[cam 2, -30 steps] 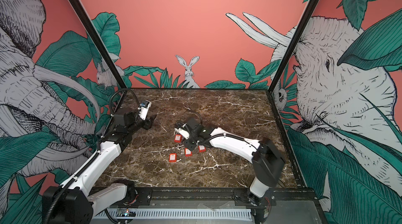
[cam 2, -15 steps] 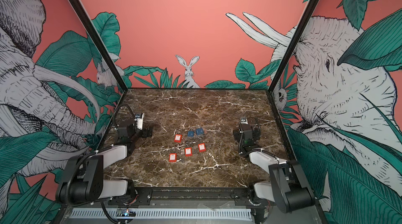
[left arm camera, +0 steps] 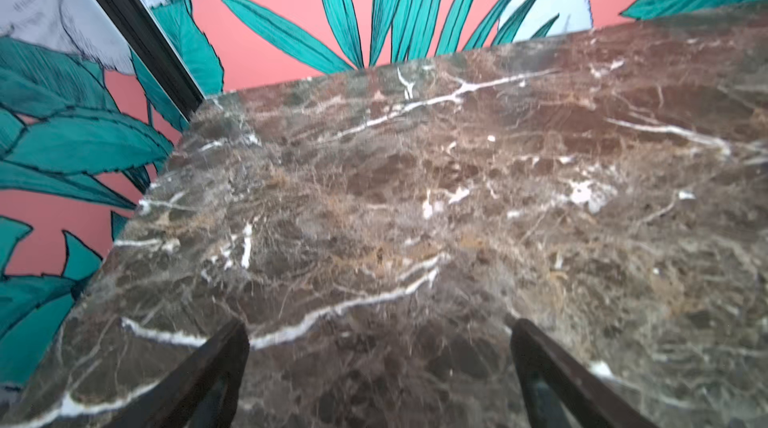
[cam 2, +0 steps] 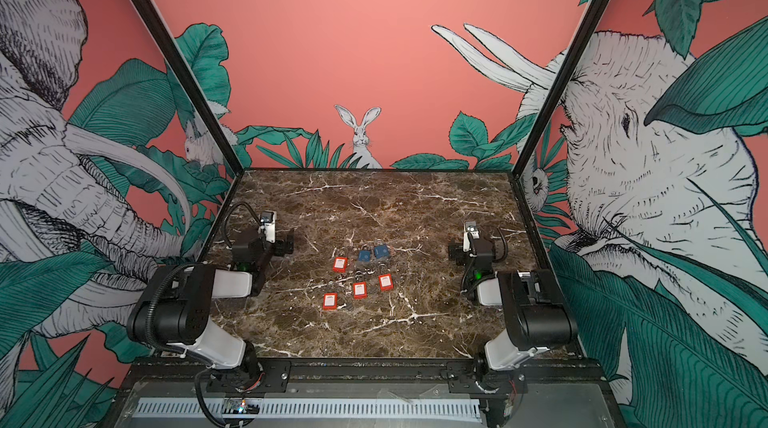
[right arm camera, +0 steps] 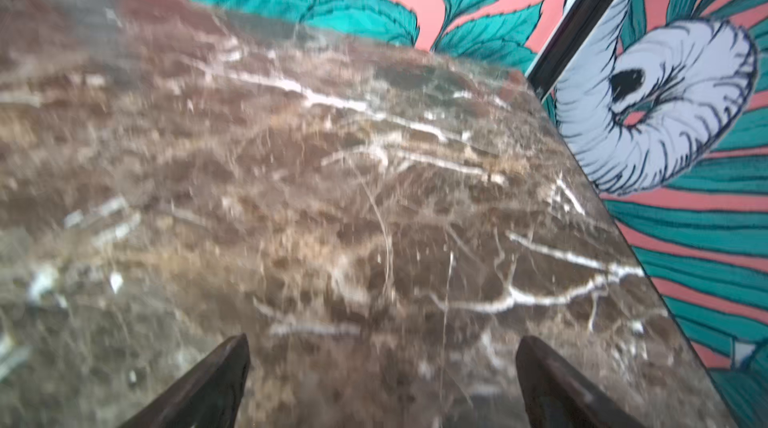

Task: Lock with the key

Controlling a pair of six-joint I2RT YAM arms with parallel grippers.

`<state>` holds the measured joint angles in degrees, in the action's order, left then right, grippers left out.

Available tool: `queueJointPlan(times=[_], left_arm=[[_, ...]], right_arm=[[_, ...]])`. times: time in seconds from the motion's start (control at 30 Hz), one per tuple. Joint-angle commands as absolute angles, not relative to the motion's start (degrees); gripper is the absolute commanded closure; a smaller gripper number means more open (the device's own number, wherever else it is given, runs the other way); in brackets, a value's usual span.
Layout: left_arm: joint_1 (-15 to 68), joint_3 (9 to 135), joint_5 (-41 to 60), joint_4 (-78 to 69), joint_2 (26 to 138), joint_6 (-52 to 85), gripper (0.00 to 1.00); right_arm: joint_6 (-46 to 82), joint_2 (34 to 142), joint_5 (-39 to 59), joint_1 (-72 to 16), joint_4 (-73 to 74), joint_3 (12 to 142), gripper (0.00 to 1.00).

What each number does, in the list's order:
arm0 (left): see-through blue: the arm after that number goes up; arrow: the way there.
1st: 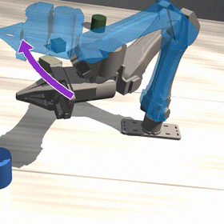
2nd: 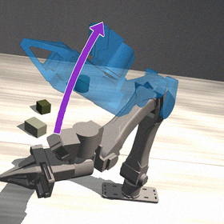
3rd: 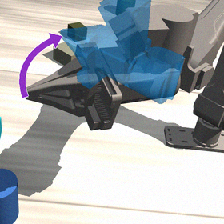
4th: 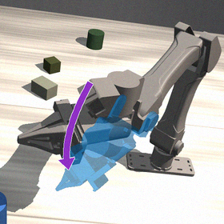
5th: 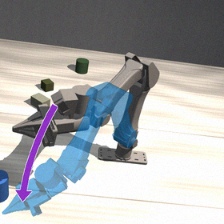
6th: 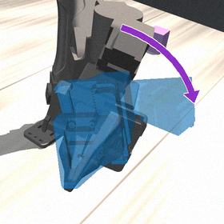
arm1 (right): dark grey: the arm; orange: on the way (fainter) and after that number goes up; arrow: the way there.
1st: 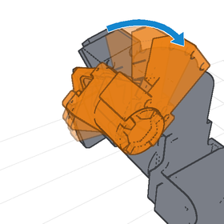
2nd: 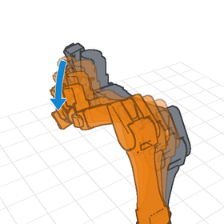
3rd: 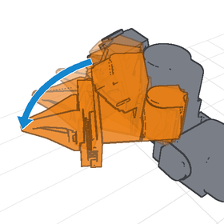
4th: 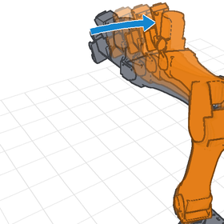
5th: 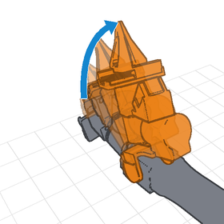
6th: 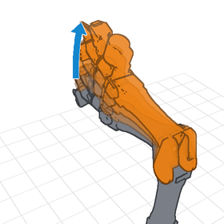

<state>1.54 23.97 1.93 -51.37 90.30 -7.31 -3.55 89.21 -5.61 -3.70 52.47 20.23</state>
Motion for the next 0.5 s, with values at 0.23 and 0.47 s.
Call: queueJointPlan(times=[0.23, 0.47], left_arm=[[2.20, 24.51, -0.31, -48.29, 89.17, -7.12, 0.00], [2.15, 23.79, -0.51, -48.93, 88.69, -7.04, 0.01]], right_arm=[[-2.26, 88.95, -2.86, -2.63, 53.39, 21.78, 0.01], [-0.53, 88.99, -6.78, -2.53, 51.97, 22.51, 0.01]])
